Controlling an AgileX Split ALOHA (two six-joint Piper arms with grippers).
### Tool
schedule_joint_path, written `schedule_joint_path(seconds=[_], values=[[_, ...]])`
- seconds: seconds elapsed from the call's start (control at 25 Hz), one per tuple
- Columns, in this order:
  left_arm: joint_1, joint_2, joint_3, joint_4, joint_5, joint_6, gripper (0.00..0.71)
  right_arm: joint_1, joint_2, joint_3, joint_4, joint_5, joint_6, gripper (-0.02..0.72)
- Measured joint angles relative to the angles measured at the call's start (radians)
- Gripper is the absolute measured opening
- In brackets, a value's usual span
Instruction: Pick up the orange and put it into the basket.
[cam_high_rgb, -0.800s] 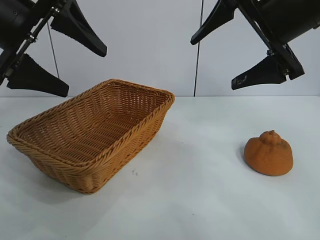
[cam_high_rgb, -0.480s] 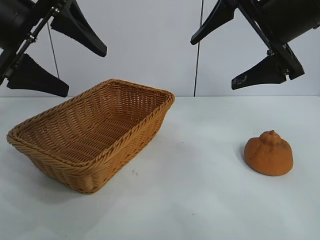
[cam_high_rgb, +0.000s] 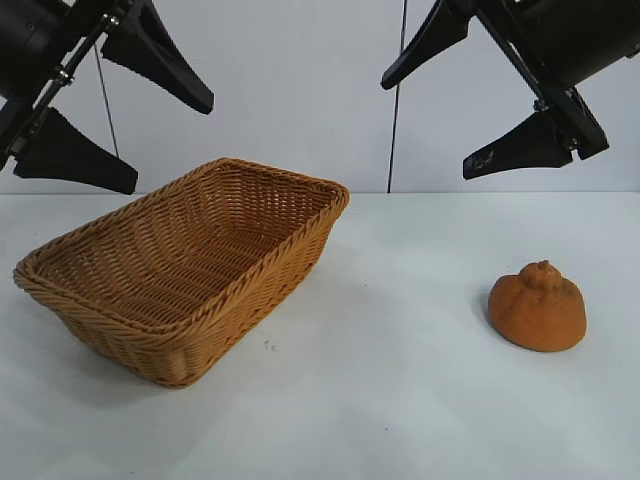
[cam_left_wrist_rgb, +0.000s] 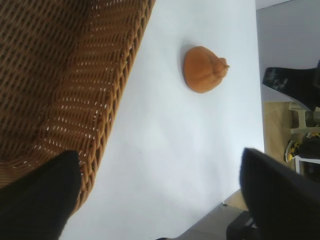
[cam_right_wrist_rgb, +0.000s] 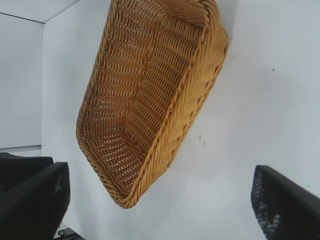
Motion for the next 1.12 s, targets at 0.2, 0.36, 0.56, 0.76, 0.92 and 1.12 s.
schedule_joint_path(seconds=[0.2, 0.36, 0.56, 0.76, 0.92, 1.12], values=[[0.0, 0.0, 0.0, 0.0, -0.031, 0.0, 0.615, 0.0, 0.0, 0.0, 0.0, 0.0, 0.0, 0.674], [0.046, -0.013, 0.0, 0.0, -0.003, -0.002, 0.615, 0.0, 0.0, 0.0, -0.001, 0.0, 0.0, 0.674], [0.154, -0.092, 0.0, 0.109, 0.033, -0.147, 0.615, 0.0, 0.0, 0.0, -0.01, 0.0, 0.0, 0.674], [0.141, -0.158, -0.004, 0.38, 0.091, -0.462, 0.615, 0.0, 0.0, 0.0, -0.015, 0.001, 0.0, 0.674], [0.057, -0.172, -0.004, 0.584, 0.106, -0.726, 0.615, 0.0, 0.0, 0.0, -0.015, 0.002, 0.0, 0.674], [-0.072, -0.172, -0.004, 0.758, 0.02, -1.045, 0.615, 0.0, 0.0, 0.0, -0.016, 0.004, 0.0, 0.674]])
